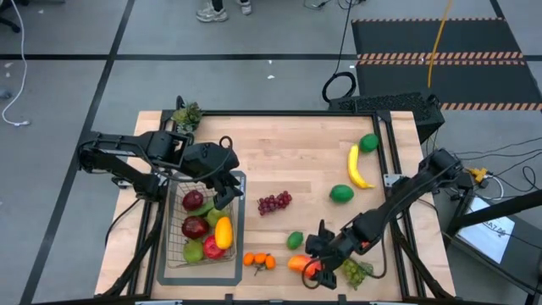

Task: Build produce basket
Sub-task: Put the orange mango into the wire basket

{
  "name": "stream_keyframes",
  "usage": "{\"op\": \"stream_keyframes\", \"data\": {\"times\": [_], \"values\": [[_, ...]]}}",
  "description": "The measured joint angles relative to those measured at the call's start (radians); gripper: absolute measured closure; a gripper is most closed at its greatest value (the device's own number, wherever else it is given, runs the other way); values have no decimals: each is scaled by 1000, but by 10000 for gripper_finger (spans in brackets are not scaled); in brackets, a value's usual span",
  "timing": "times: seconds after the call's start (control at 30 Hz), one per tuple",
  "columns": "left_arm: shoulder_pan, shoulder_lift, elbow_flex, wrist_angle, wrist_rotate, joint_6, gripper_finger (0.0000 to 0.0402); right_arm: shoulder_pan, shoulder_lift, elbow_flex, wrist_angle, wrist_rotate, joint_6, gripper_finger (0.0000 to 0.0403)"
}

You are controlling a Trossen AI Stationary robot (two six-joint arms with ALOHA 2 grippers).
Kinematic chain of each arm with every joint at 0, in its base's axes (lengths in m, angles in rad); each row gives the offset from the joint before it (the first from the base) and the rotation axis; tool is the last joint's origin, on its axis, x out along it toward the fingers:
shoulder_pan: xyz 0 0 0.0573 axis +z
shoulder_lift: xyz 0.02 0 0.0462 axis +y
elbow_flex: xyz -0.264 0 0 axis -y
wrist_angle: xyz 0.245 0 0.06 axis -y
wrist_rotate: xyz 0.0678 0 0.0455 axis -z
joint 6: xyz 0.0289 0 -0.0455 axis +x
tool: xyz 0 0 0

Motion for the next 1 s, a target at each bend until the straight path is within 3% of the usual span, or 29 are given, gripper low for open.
{"op": "stream_keyframes", "data": {"times": [1.0], "values": [[0,0,0,0,-5,-11,213,0,174,0,-8,48,-224,46]]}}
